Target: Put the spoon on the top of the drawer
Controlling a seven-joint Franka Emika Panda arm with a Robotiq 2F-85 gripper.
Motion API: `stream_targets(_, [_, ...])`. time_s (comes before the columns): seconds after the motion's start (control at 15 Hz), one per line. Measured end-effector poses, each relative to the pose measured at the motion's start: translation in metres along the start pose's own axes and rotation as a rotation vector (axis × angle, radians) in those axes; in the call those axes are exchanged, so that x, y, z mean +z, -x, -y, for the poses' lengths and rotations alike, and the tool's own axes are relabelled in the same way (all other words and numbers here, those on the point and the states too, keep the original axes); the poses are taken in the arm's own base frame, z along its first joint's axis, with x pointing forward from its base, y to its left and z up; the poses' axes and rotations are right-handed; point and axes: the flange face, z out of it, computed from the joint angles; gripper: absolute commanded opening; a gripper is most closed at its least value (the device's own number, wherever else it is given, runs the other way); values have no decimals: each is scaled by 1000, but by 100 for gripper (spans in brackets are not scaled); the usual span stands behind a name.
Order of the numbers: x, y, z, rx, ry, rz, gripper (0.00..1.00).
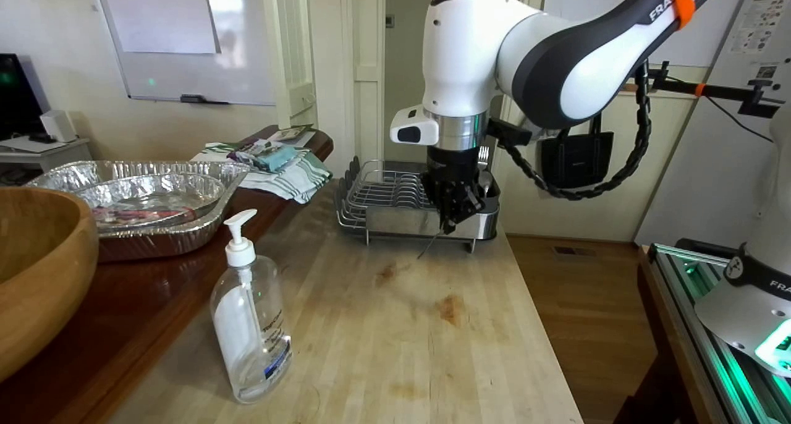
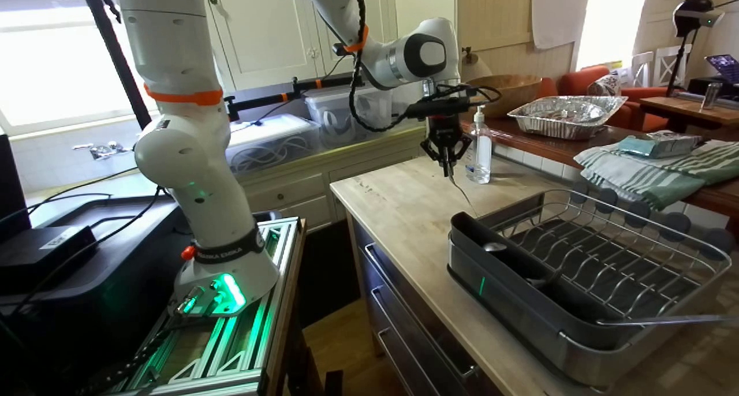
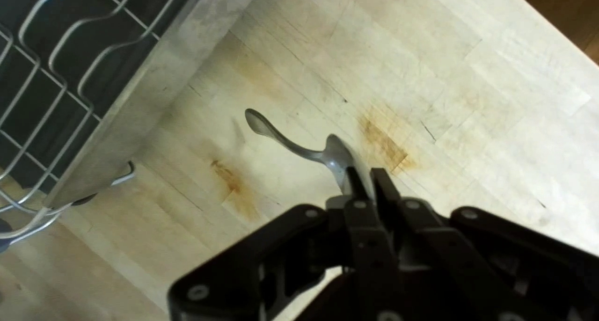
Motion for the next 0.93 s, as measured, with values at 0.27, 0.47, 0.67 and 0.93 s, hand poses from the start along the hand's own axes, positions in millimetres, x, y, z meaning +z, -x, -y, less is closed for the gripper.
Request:
stream_targets(0.27, [26,-13,-4,14,-32,14,2])
stream_targets(0.47, [29,-22,-10,40,-33,9,2])
stream_targets(0.67, [31,-27,-14,57,-24,10,2])
stream_targets(0.93, [34,-35,-14,82,2,20,2])
